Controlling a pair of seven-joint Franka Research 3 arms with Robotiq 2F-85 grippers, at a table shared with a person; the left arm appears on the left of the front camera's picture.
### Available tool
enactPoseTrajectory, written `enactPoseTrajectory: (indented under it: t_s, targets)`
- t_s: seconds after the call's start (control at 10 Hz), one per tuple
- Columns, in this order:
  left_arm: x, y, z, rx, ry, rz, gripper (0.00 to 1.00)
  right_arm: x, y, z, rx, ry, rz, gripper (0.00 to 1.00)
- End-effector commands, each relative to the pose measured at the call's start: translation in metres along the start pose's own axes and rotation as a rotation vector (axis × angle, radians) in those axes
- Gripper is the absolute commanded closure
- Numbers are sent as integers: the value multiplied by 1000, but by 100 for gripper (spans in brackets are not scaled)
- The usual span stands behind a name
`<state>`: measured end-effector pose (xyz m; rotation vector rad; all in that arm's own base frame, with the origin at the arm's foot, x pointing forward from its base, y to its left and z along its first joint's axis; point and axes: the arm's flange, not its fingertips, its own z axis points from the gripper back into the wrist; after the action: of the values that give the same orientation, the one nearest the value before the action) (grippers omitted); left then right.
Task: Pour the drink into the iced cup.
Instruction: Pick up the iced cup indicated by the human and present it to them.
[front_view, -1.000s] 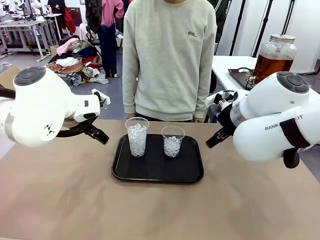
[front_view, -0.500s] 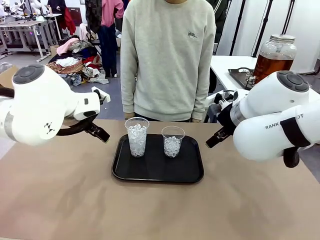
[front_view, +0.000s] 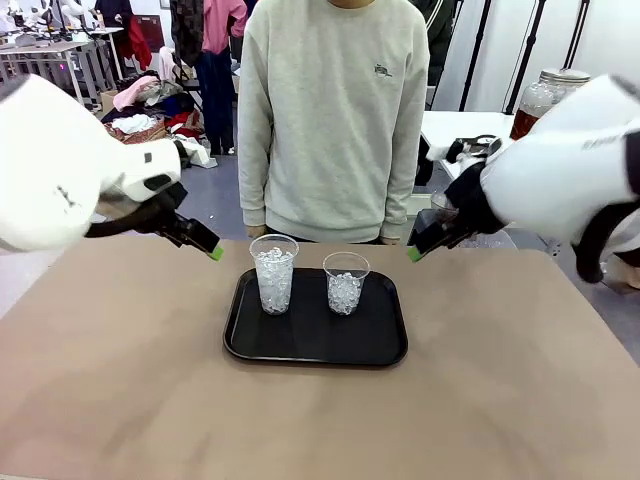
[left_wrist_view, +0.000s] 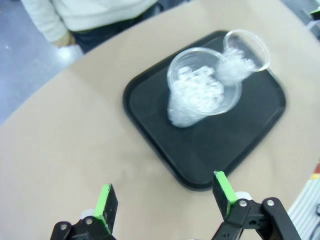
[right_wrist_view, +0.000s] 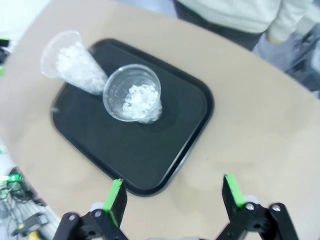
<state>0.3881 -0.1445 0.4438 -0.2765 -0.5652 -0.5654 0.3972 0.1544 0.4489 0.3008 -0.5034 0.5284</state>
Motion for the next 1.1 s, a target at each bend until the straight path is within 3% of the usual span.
enactPoseTrajectory:
  t_s: [0.0, 0.3, 0.5, 0.6, 0.8, 0.9, 1.0]
  targets:
    - [2, 28, 14, -137, -1, 55, 0, 0, -29, 16, 149, -10, -88, 0]
    - [0, 47, 18, -276, 30, 161, 0, -1, -47, 19, 314, -7, -165, 0]
    - [-4, 60, 19, -320, 41, 214, 0, 2, -46, 16, 316, 15, -156, 0]
    - [-5, 43, 25, -262, 28, 170, 0, -6, -40, 26, 290, -3, -181, 0]
    - [-5, 43, 25, -262, 28, 170, 0, -6, -40, 26, 290, -3, -181, 0]
    - [-7, 49, 24, -272, 48, 197, 0, -6, -42, 23, 285, 17, -187, 0]
    - [-7, 50, 26, -272, -3, 266, 0, -2, -43, 24, 304, 18, -272, 0]
